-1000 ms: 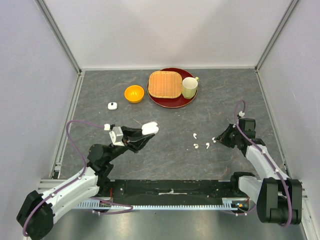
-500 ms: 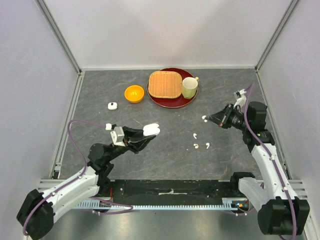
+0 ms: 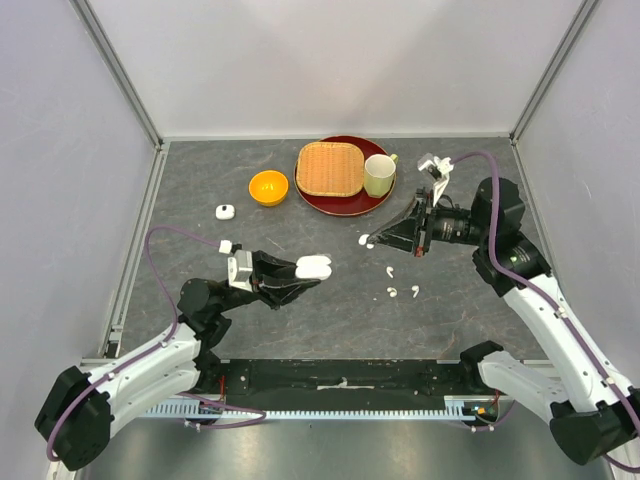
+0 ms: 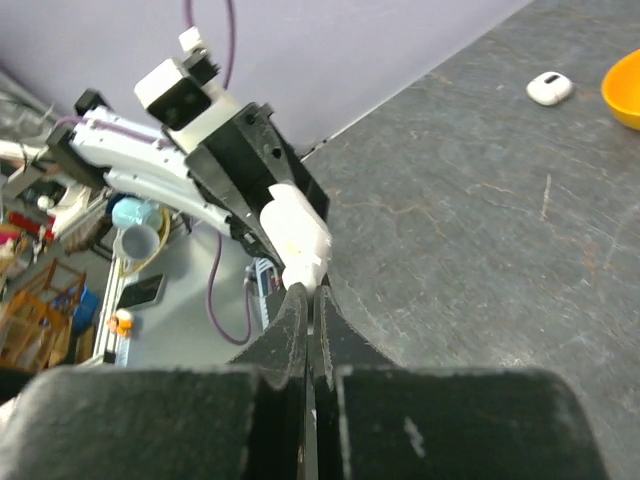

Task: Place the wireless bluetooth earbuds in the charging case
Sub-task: Pick up the earbud from the center of the board, then place the earbud in the charging case.

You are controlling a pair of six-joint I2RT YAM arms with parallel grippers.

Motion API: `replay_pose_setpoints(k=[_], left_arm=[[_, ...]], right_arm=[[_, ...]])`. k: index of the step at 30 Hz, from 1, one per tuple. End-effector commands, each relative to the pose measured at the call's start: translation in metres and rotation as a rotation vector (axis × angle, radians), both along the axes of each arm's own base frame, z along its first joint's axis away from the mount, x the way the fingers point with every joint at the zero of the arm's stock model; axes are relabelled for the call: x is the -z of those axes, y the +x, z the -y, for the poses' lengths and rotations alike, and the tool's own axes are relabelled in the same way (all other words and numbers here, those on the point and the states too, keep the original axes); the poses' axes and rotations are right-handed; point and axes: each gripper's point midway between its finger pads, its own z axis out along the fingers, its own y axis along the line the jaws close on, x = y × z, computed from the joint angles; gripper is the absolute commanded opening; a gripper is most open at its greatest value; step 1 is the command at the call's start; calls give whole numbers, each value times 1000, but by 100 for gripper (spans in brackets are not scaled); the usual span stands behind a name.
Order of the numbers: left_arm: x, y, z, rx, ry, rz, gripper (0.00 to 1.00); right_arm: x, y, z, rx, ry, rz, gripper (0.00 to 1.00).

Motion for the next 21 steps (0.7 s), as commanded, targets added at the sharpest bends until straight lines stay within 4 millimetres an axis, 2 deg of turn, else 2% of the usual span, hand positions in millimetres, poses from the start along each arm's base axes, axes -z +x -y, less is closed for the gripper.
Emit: replay_pose_setpoints(k=[1,9,15,21], left_arm=[[-30,-20,4,111,-44,70,2],[-31,-24,6,155,-55,53,2],[-32,-26,8,176,-53,51,2],[-33,-28,9,188,-52,54,2]], right_arm=[[-23,-26,-16,-158,-18,124,0],[-15,-47,-47,-269,-89,185,0],[0,-57,-65,-308,-166,198,0],[11,-53,-72,-297,-212,220,0]])
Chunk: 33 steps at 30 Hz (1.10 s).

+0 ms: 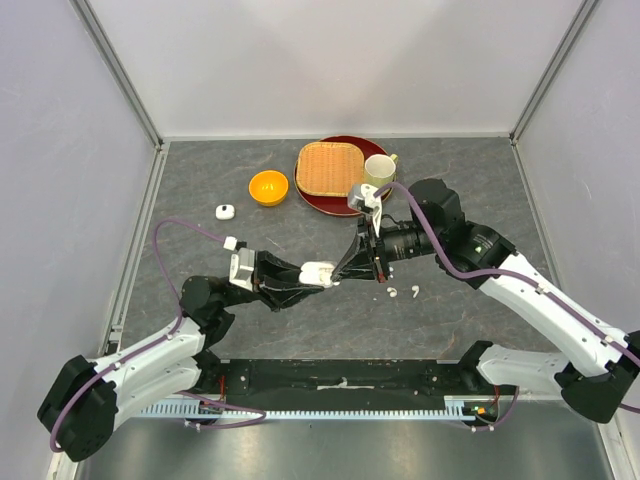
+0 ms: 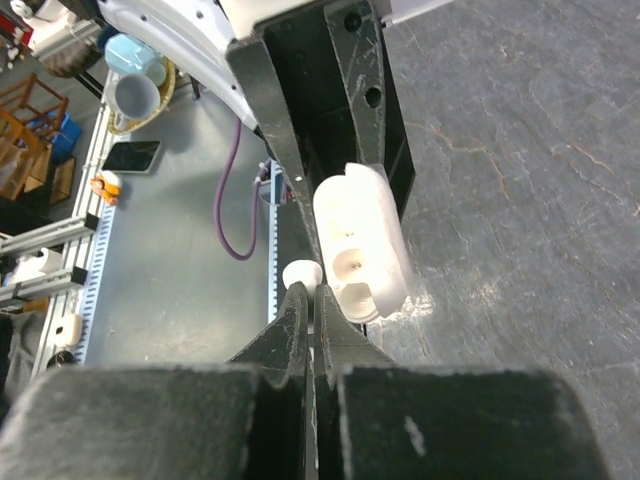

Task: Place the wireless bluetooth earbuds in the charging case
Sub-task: Place the earbud in the charging case.

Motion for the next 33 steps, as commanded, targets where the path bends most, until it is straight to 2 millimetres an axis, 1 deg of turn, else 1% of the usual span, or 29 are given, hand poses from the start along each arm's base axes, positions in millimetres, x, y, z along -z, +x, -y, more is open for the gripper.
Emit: replay_pose_setpoints(k=[1,10,17,21,27,33], left_arm=[[-27,-11,-1,46,-53,59,2],[-25,-13,0,61,-46,55,2],[-24,-11,0,57,-45,50,2],[-24,-11,0,51,-49,46,2],[-25,-7,0,35,-56,40,2],[-26,-4,-1,15,-68,34,2]], right_arm=[[-10,8,-2,21,1,94,0],[-6,12,-6,34,-13,110,0],[-7,13,-8,38,-7,117,0],[-4,14,-9,47,-13,115,0],[-3,18,-12,84,-5,129,0],[1,26,-10,145,-4,157,0]])
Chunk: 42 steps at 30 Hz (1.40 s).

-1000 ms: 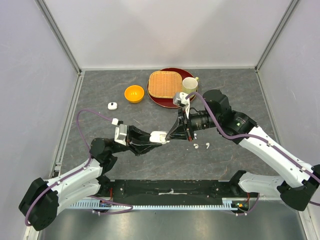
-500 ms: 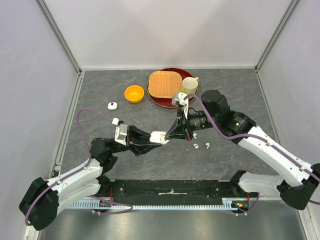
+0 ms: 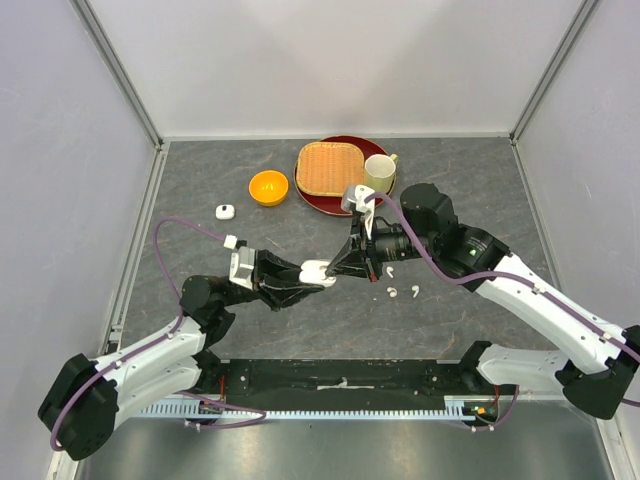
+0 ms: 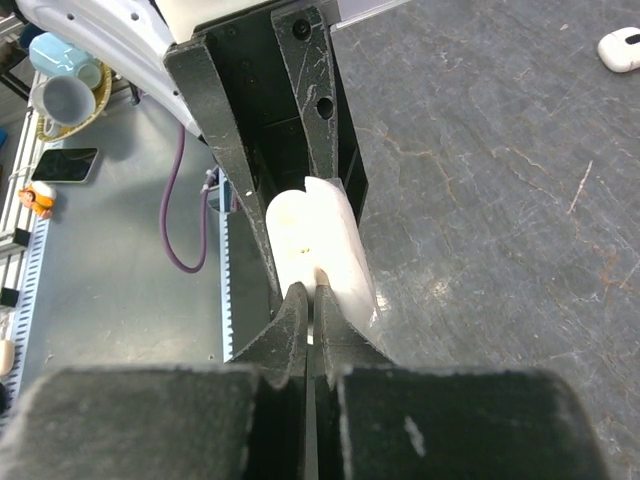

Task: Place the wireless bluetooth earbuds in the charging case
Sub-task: Place the earbud in the charging case.

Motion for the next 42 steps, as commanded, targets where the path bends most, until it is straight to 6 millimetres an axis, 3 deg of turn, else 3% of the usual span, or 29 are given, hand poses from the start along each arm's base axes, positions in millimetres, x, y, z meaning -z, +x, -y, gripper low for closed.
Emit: replay_pose_setpoints(k=[1,14,27,32,34,42], left_arm=[[-25,-2,-3,-7,-69,38,2],[-27,1,-6,-36,-90,37,2],[-26,3,-6,-43,-92,40,2],[-25,3,-6,-46,-91,40,2],[-25,4,-6,-49,-91,39,2],[-21,5,-6,-57,-87,36,2]], right_arm=[[-10,12,0,65,43,74,0],[-5,9,2,49,36,91,0],[-2,11,-3,50,30,69,10],[-1,10,-3,45,30,67,20],[-2,10,-2,45,32,69,28],[-8,9,-2,49,47,67,34]])
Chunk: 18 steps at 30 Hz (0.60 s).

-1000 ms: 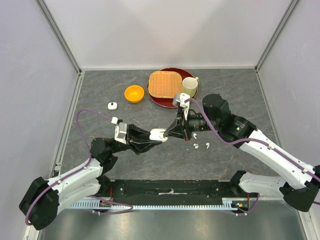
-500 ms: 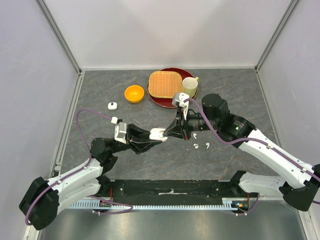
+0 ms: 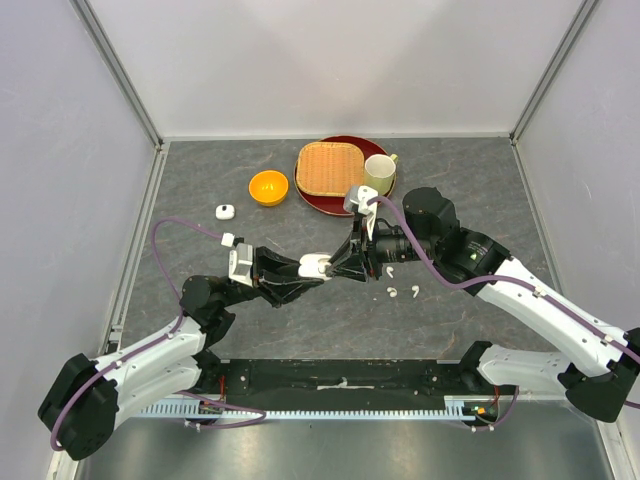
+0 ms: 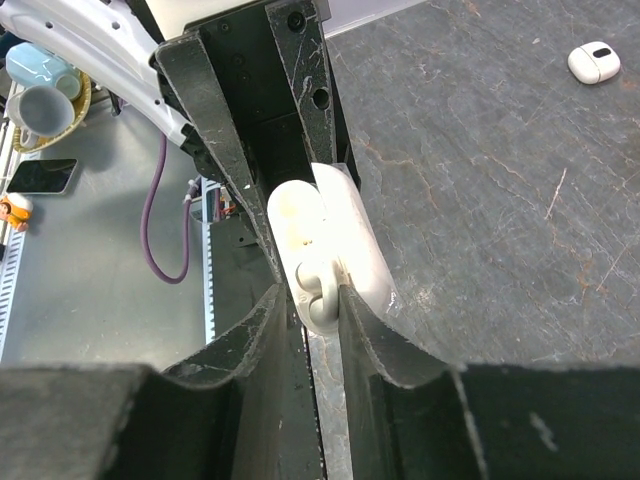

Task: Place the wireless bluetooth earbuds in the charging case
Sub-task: Place the earbud in the charging case.

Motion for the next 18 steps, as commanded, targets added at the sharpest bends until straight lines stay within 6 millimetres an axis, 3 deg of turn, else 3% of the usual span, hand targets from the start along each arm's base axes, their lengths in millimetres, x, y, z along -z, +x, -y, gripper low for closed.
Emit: replay_pose_setpoints(k=[1,4,9,18], left_arm=[[-17,-7,-4,3,-57,61,2],[-17,-8,-5,4,-59,62,2],[-18,-7,-6,-3,-57,63,2],[-18,-7,-5,-5,-58,66,2]], right_arm=[[-12,3,-3,7,32,30,35],[-12,5,-4,17,33,23,33],[-12,7,-5,27,36,17,21],[-8,6,-7,10,28,-2,7]])
